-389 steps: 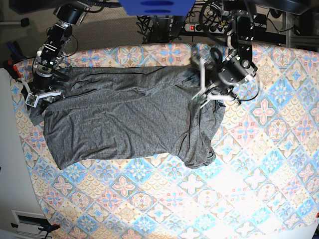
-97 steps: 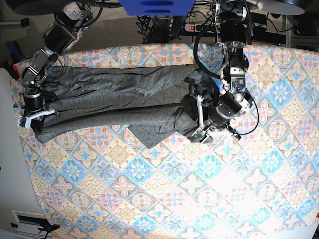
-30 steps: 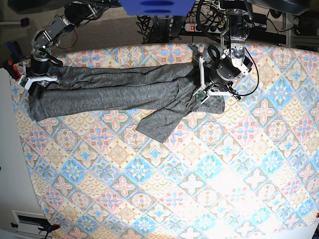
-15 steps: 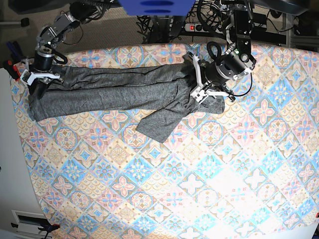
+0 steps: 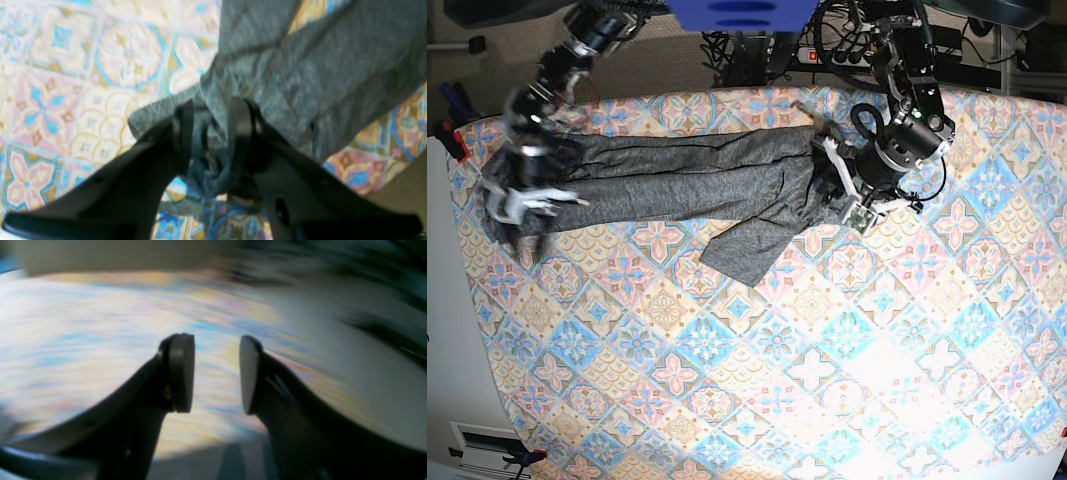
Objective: Layout the t-shirt on the table in an organized manner, then fold the t-shirt properly
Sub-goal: 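Move the right gripper to the hanging sleeve and grasp it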
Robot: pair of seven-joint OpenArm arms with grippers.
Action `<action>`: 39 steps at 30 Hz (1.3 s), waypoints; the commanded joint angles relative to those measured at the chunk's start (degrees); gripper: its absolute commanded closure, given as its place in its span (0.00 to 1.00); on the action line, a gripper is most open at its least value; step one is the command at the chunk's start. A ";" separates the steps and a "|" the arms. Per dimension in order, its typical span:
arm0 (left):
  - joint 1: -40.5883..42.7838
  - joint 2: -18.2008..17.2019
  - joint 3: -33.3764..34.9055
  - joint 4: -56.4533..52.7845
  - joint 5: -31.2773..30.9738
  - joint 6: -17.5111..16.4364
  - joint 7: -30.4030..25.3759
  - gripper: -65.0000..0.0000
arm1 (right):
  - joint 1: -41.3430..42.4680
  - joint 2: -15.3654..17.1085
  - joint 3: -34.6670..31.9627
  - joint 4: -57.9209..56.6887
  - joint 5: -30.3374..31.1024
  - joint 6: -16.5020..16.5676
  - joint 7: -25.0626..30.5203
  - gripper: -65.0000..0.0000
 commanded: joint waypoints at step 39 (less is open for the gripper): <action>0.27 -2.11 -0.24 0.96 -0.32 -0.12 -0.80 0.73 | 9.99 2.72 -38.33 -20.55 1.06 -0.50 -23.94 0.66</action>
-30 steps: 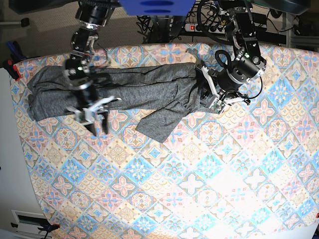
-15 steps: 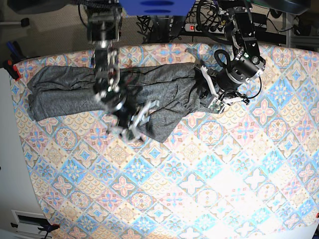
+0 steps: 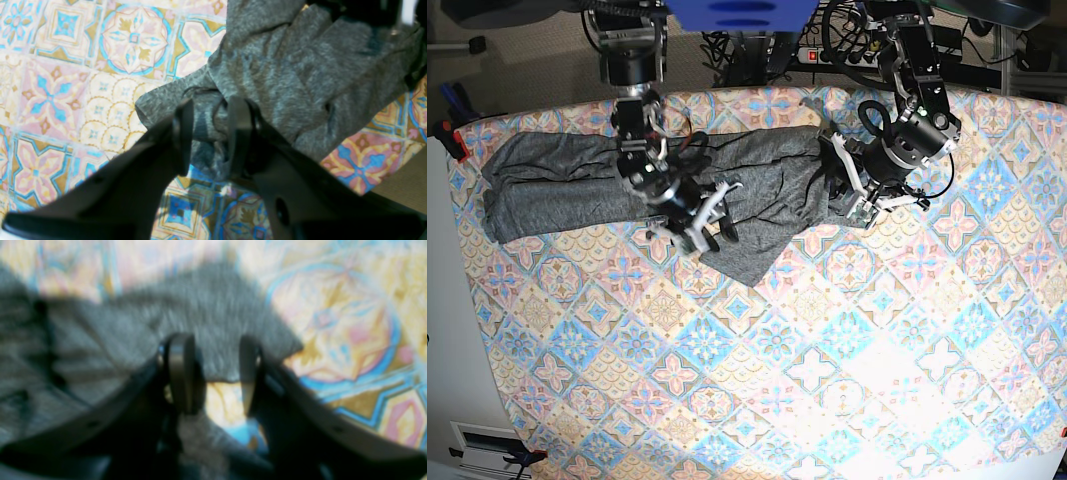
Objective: Layout the t-shirt on the table in an organized manner, then fold the t-shirt properly
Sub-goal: 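Move the right gripper to the hanging sleeve and grasp it, then drag the sleeve with the right gripper along the folded shirt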
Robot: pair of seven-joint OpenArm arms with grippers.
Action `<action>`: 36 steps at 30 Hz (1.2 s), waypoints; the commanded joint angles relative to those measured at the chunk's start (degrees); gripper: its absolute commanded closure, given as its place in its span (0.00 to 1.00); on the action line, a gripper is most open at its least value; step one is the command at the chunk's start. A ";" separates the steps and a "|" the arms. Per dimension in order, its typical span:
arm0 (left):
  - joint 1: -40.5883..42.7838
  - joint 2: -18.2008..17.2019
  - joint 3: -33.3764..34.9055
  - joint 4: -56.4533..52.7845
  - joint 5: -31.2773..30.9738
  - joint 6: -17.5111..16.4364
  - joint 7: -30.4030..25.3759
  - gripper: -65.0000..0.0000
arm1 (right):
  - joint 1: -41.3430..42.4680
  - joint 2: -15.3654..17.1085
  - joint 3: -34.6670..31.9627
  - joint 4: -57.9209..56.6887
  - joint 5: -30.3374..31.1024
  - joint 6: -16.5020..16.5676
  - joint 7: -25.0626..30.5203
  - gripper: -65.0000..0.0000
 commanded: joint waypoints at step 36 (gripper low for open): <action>-0.59 -0.15 0.00 1.13 -0.50 0.12 -1.04 0.73 | 6.58 0.92 -9.84 -3.09 -1.22 -0.37 -2.42 0.66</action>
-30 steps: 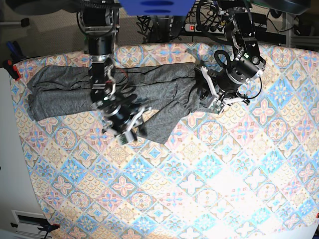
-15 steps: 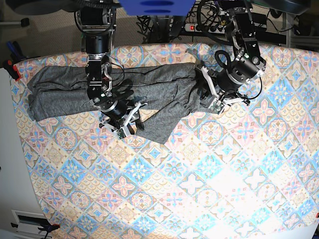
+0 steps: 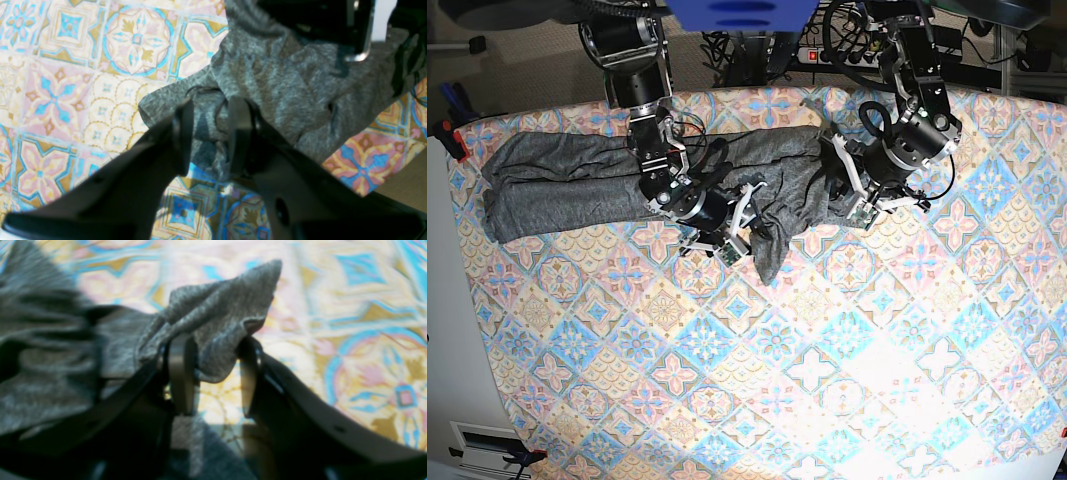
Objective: Layout the t-shirt on the table in an organized manner, then fold the t-shirt properly
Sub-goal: 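Drag the sleeve with the right gripper along the folded shirt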
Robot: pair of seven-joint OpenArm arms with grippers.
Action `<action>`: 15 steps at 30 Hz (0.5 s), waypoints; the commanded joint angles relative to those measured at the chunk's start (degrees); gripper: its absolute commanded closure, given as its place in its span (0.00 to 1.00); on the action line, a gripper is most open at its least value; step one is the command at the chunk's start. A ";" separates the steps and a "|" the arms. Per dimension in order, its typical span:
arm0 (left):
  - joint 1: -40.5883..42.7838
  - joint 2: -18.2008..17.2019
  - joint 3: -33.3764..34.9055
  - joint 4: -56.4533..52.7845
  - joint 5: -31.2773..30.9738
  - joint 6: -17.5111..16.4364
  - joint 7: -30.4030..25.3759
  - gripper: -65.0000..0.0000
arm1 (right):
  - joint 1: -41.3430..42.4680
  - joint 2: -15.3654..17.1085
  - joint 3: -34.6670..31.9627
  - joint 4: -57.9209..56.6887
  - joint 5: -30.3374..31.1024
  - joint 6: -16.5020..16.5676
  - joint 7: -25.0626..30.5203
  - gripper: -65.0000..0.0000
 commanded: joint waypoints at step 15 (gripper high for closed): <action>-0.10 -0.02 -1.94 1.13 -0.94 0.12 -1.04 0.73 | 0.92 3.38 -1.87 1.20 0.31 -0.41 0.12 1.00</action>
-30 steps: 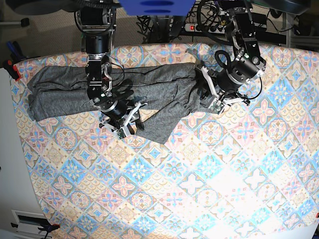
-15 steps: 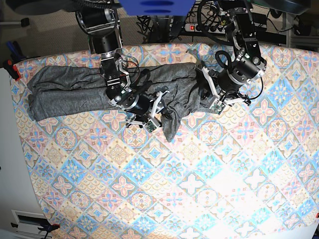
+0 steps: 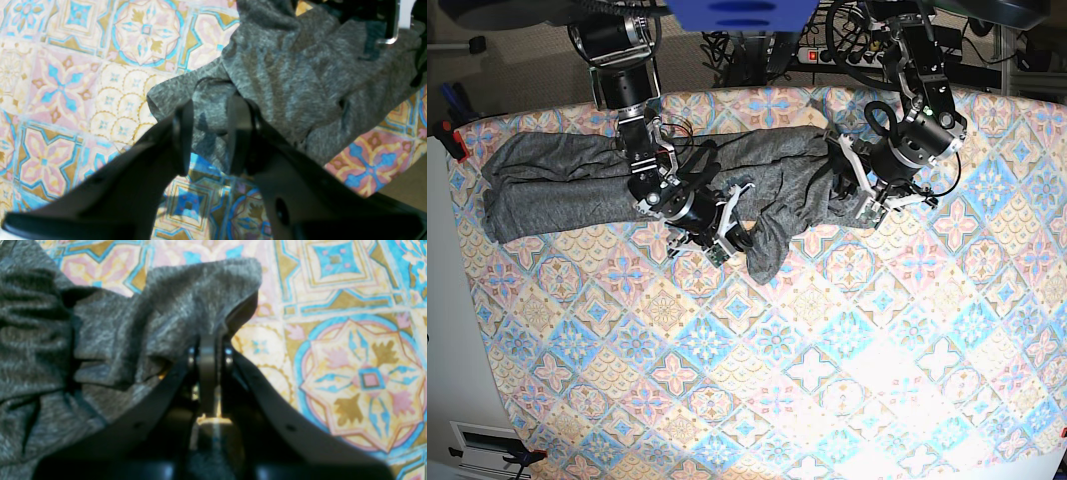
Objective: Layout the t-shirt on the table in an organized manner, then fold the t-shirt properly
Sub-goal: 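Drag the sleeve with the right gripper along the folded shirt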
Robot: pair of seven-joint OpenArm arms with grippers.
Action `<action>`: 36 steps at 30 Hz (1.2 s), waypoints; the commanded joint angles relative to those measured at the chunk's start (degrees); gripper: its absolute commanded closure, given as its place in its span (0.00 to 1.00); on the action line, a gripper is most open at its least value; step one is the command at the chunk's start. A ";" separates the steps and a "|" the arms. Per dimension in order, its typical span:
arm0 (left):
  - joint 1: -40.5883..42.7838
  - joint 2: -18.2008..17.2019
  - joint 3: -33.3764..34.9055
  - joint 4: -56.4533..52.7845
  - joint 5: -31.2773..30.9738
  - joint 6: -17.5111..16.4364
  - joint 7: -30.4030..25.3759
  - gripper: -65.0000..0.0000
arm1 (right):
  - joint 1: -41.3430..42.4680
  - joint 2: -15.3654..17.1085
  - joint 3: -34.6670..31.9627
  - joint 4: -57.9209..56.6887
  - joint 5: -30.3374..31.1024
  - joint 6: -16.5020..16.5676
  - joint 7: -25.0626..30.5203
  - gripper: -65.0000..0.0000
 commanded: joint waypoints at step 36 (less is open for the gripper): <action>-0.41 0.34 0.58 0.96 -0.72 0.12 -0.95 0.74 | -22.18 -2.49 39.52 40.58 2.14 -6.44 2.25 1.00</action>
